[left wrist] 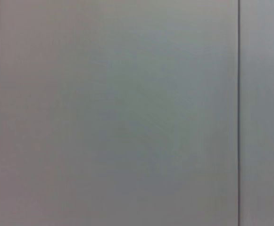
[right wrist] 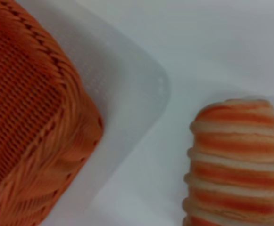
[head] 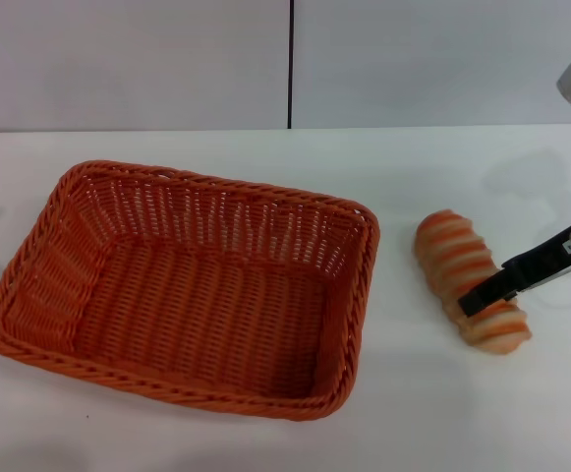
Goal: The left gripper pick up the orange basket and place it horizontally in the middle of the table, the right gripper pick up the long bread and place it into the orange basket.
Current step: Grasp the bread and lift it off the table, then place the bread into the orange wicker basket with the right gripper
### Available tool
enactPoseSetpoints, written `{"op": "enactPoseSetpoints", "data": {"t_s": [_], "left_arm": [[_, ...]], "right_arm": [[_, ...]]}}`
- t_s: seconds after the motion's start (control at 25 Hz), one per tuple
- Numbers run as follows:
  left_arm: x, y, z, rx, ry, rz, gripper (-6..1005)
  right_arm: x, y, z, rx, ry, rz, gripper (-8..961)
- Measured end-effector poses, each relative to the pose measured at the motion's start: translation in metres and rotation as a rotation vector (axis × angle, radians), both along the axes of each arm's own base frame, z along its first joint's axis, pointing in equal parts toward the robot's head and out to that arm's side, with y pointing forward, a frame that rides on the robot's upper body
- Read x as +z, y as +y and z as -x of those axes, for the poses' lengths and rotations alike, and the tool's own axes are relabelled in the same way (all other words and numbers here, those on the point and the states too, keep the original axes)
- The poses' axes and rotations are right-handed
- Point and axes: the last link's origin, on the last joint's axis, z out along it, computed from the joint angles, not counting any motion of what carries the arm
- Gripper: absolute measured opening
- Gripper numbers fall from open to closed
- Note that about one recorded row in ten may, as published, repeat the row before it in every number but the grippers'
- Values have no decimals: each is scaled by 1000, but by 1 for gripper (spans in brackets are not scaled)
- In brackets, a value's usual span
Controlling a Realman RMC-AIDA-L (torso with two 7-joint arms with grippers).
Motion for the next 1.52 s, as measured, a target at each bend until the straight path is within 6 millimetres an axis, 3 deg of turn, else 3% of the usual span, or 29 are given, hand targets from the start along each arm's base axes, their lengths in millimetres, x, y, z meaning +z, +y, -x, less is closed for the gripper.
{"op": "enactPoseSetpoints", "data": {"t_s": [0.4,0.6,0.88,1.08,1.24,1.36,1.52], "left_arm": [[-1,-3,-1,-12,-14,3,816],[-1,-4,-2,-16,-19,3,816],[-1,-5,-2,-21,-21,7,815],[-1,-5,-3,-26,-31,10,816],[-1,-6,-3,-26,-33,12,816],[-1,-7,-3,-29,-35,12,816],[-4,-8,-4,-36,-42,18,816]], "right_arm": [[10,1,-13,-17,-34,-38,629],[15,0,-16,-14,-41,-57,463],[35,-2,-7,17,-20,-105,389],[66,-2,15,77,-35,-186,365],[86,-3,52,194,-27,-226,345],[85,-6,81,291,20,-200,324],[64,-15,119,431,101,-91,295]]}}
